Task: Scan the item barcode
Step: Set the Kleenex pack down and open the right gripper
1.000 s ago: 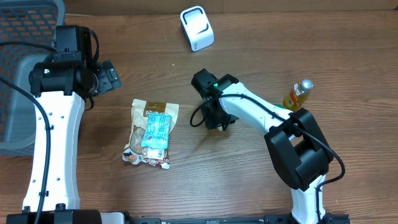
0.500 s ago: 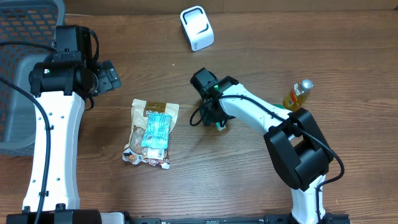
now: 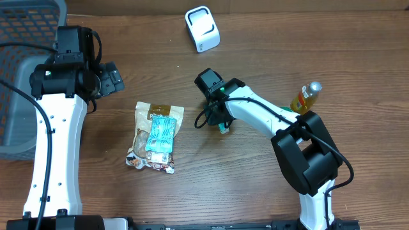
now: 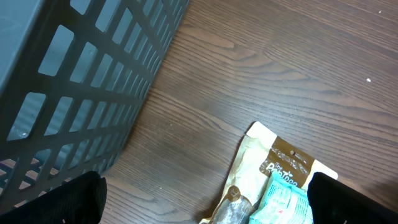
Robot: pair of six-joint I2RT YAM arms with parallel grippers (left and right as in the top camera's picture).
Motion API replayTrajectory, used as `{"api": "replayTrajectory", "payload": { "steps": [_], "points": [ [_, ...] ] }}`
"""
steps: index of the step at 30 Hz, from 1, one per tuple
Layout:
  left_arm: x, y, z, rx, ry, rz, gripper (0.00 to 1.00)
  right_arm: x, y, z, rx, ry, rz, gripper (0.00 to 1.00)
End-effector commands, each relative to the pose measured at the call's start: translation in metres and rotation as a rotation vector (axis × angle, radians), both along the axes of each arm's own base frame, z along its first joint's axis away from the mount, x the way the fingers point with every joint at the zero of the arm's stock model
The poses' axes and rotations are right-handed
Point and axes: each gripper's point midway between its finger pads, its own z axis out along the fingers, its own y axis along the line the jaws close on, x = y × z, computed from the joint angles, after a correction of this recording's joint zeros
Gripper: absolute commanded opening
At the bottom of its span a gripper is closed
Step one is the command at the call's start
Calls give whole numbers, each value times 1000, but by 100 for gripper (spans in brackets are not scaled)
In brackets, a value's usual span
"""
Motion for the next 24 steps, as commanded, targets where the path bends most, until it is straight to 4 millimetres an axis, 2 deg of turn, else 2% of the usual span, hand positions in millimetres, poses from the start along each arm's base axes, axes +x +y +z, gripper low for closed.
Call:
{"api": "replayTrajectory", "payload": {
  "steps": [1, 2, 4, 7, 13, 16, 19, 24],
  "points": [
    [1, 3, 6, 18, -14, -3, 100, 3, 2, 4, 4, -23, 2, 54],
    [1, 3, 6, 18, -14, -3, 99, 3, 2, 5, 7, -26, 2, 88],
    [1, 3, 6, 18, -14, -3, 99, 4, 3, 6, 8, -29, 2, 95],
    [1, 3, 6, 18, -14, -3, 100, 9, 6, 16, 20, -44, 2, 100],
    [1, 3, 6, 18, -14, -3, 99, 21, 14, 59, 79, -120, -12, 100],
    [1, 3, 6, 18, -14, -3, 99, 27, 12, 72, 109, -155, -43, 100],
    [1, 3, 6, 18, -14, -3, 100, 38, 0, 77, 131, -171, -120, 100],
    [1, 3, 6, 18, -14, -3, 99, 58, -37, 77, 149, -172, -298, 100]
  ]
}}
